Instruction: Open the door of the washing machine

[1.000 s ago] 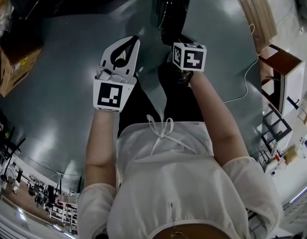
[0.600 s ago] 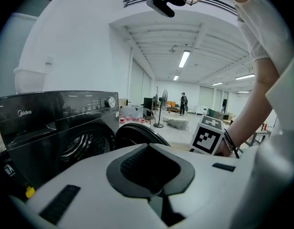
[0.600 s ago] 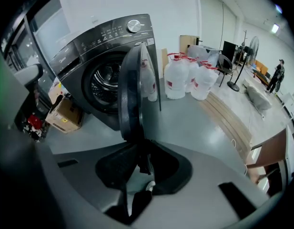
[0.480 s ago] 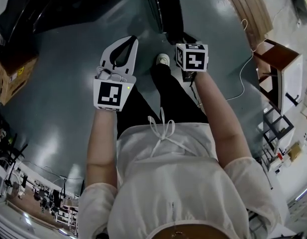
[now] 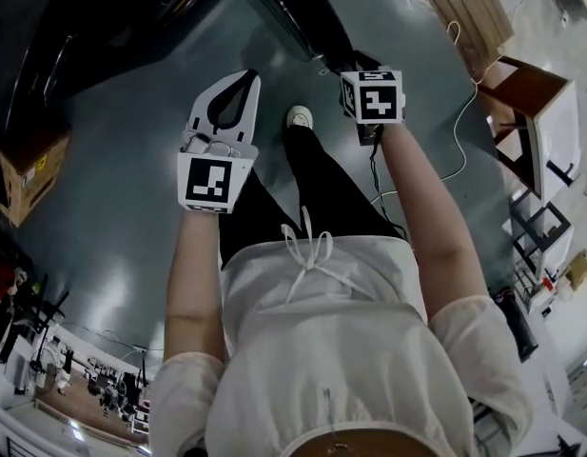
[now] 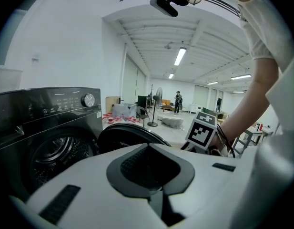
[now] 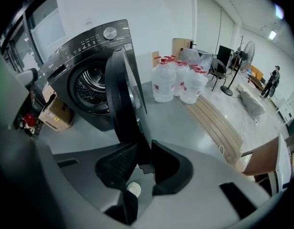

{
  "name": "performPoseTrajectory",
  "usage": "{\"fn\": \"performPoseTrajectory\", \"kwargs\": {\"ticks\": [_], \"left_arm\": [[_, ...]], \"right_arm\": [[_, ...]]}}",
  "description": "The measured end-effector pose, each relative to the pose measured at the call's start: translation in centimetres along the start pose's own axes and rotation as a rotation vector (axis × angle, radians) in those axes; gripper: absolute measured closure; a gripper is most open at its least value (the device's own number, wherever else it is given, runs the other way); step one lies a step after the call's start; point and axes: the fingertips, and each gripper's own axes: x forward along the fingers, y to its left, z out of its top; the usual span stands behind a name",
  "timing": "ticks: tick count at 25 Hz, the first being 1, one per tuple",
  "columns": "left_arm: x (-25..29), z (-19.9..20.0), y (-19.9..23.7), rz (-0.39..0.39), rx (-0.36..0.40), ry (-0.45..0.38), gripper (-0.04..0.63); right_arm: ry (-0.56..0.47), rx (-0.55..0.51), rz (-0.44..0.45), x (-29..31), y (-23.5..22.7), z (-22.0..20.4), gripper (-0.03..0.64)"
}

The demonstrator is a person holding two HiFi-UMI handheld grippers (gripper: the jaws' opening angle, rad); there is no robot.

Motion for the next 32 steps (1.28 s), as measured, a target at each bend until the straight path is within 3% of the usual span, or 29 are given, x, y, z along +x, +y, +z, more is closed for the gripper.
{"fn": "performPoseTrajectory", "kwargs": {"ticks": [4, 10, 15, 21, 25, 29, 32], "left_arm": [[2.6, 0.6, -0.8, -0.025, 0.007, 0.038, 0.574], [5.9, 2.3, -1.7, -0.028, 0.027, -0.02, 0.574], [7.3, 2.4, -2.1, -0.049, 0.0, 0.06, 0.574], [8.8, 2.9, -2.2, -0.06, 0.005, 0.051, 0.574], [8.8, 2.5, -2.1, -0.059, -0.008, 0.055, 0.574], [8.1, 2.5, -1.6, -0.044, -0.015, 0.027, 0.574], [7.3, 3.0, -1.0, -0.02, -0.017, -0.012, 0.574]], "right_arm": [[-0.015, -0.013, -0.006, 0.3, -2.8, 1.0, 0.534], [-0.032, -0.035, -0.03, -0.1, -7.0, 2.5, 0.529], [-0.049, -0.006, -0.059, 0.4, -9.9, 3.4, 0.525], [-0.072, -0.02, -0.088, 0.6, -12.1, 4.7, 0.525], [-0.081, 0.031, -0.1, 0.6, -13.2, 5.4, 0.526], [-0.072, 0.048, -0.111, 0.4, -13.3, 5.6, 0.549], [-0.076, 0.023, -0.15, -0.7, -13.0, 5.8, 0.609]]}}
